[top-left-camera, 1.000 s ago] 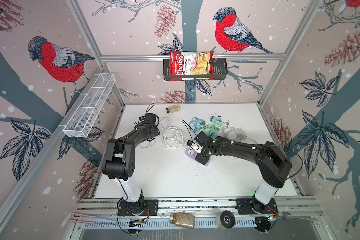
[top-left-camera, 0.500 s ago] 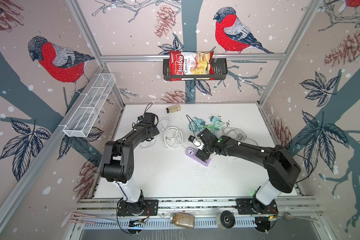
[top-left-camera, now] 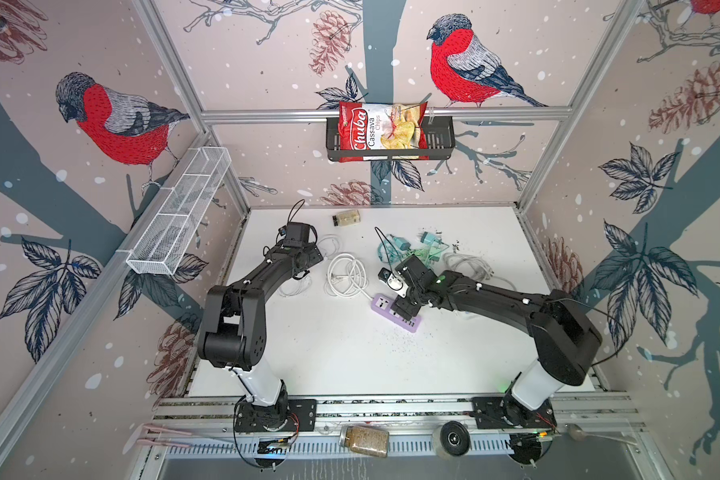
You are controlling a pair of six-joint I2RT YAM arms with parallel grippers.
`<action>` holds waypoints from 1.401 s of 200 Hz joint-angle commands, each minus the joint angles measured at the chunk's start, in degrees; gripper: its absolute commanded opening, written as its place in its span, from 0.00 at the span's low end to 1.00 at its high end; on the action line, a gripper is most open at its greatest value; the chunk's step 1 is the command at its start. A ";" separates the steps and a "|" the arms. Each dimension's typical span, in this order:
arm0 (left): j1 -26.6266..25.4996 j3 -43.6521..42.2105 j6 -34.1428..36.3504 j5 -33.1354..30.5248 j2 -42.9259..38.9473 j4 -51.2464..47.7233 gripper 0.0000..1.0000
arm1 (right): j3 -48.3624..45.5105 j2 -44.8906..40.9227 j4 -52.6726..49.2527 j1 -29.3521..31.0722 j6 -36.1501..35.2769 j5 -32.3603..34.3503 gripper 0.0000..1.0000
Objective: Insert the plug
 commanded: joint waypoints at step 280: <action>2.37 -2.64 1.84 -7.11 3.30 0.53 0.78 | 0.56 1.71 1.06 -0.23 1.54 -0.27 0.86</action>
